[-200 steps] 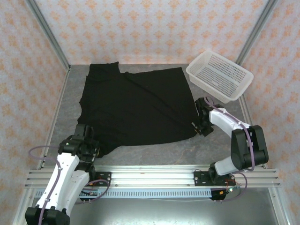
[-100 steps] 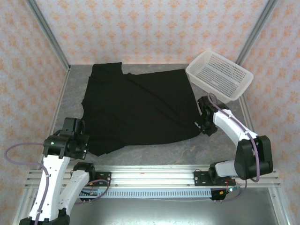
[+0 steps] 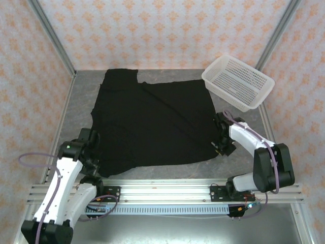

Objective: Fold and stack the t-shirts

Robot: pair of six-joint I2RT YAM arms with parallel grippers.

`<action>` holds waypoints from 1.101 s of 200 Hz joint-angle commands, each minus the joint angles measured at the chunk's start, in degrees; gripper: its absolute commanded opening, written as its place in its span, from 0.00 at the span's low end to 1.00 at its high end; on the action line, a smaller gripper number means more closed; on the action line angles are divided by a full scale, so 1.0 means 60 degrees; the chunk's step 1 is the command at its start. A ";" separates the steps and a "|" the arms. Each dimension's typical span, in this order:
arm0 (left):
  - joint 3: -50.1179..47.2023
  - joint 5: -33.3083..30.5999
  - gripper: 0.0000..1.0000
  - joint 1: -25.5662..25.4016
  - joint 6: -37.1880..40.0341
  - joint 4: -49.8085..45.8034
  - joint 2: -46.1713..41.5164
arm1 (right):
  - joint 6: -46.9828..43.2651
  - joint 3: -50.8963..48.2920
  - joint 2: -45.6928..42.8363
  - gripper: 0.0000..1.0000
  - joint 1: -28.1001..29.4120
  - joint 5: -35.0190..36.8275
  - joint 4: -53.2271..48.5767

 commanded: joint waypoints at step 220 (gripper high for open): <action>0.4869 -0.2870 0.00 0.0361 0.4870 0.3765 0.6223 | 0.0297 0.4727 0.3358 0.00 0.0034 0.1434 -0.0517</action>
